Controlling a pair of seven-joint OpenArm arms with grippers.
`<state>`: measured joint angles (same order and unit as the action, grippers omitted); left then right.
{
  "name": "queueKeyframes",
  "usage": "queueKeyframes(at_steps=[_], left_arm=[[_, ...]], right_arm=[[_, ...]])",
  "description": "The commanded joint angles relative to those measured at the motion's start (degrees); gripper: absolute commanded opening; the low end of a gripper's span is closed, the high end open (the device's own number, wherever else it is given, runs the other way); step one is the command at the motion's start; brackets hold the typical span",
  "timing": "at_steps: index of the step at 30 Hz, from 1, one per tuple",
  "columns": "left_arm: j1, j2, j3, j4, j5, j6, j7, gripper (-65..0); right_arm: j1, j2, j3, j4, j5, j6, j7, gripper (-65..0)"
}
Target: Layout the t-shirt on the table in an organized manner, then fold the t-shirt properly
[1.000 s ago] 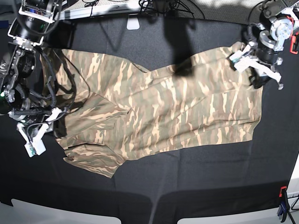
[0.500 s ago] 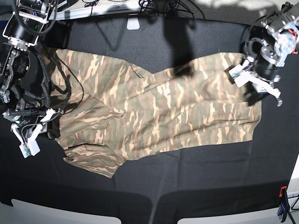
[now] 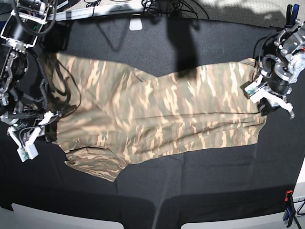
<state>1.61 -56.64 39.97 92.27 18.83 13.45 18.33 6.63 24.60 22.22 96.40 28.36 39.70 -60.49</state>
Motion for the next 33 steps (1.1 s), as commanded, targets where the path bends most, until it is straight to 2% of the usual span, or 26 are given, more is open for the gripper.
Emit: queueKeyframes(at_steps=[1,7,11,19,22,23,25,27,30,33], left_arm=[[-0.6,-1.1,-0.6,0.5,0.0,1.3,-0.2,-65.0],[-1.0,1.0,-0.6,0.5,-0.4,1.3,-3.3,-65.0],[-1.2,2.3,-0.6,0.5,-0.3,1.3,-3.4,-65.0],[-2.9,2.3,-0.6,0.3,-0.5,1.3,-2.5,-65.0],[-2.9,2.3,-0.6,0.3,-0.3,1.4,-2.5,-43.7],[-2.9,2.3,-0.6,0.3,-0.2,1.4,-2.5,-39.6],[-3.1,2.3,-0.6,0.3,-0.3,1.4,-2.1,-38.7],[-3.7,2.3,-0.6,0.3,-0.3,1.4,-0.7,-38.7],[-5.3,2.3,-0.6,0.4,0.3,1.4,3.9,-38.8],[-6.1,2.3,-0.6,2.6,3.8,1.6,12.4,-41.1]], right_arm=[[1.2,1.0,0.3,1.0,0.4,0.3,1.6,-65.0],[1.2,0.9,0.3,1.0,0.3,0.3,3.1,-65.0],[1.2,0.9,0.3,1.0,0.3,0.3,3.5,-65.0],[1.2,1.0,0.3,1.0,0.3,0.3,3.5,-65.0],[1.2,1.0,0.3,1.0,0.3,0.3,3.3,-64.3],[1.2,1.0,0.3,1.0,0.3,0.3,3.3,-57.0],[1.2,1.0,0.3,1.0,0.1,0.3,3.5,-43.5],[1.2,1.0,0.3,1.0,0.2,0.3,3.5,-34.9],[1.2,1.0,0.3,1.0,0.2,0.3,3.4,-33.3],[1.2,1.0,0.3,1.0,1.1,0.3,1.8,-33.3]])
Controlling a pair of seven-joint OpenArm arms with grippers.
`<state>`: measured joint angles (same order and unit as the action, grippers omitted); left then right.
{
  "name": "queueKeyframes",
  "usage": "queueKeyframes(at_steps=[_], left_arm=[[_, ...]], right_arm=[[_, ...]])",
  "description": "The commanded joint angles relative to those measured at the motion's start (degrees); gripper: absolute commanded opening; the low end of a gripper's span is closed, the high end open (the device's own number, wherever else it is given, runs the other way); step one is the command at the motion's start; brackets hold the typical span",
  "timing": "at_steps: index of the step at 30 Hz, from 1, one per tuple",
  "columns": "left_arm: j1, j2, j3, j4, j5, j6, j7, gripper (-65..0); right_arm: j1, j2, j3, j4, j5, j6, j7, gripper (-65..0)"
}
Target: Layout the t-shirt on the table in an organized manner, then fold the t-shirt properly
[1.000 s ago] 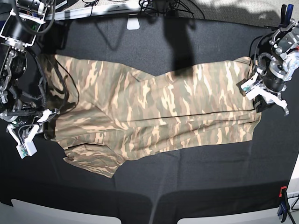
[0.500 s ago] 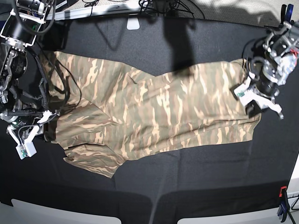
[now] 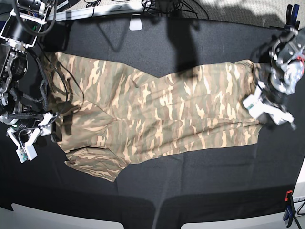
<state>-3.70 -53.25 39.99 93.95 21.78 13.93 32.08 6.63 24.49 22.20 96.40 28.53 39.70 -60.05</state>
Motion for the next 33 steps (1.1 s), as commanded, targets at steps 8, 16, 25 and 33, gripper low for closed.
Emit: queueKeyframes(at_steps=[8,16,25,33], left_arm=[[0.9,-1.1,-0.6,17.2,3.3,2.6,5.4,-46.3],[7.1,-1.1,-0.6,22.8,-13.1,-8.7,10.1,-46.3],[18.2,-0.9,-0.6,21.0,-10.3,-11.2,-0.3,-42.1],[17.8,5.0,-0.6,4.6,2.6,-11.0,-2.1,-38.7]], right_arm=[[1.2,1.1,0.3,1.0,3.4,0.3,1.0,-33.4],[1.1,1.0,0.3,1.0,3.7,0.3,0.6,-33.4],[1.1,1.0,0.3,1.0,3.7,0.3,0.6,-33.4],[1.1,1.0,0.3,1.0,3.7,0.3,0.3,-33.4]])
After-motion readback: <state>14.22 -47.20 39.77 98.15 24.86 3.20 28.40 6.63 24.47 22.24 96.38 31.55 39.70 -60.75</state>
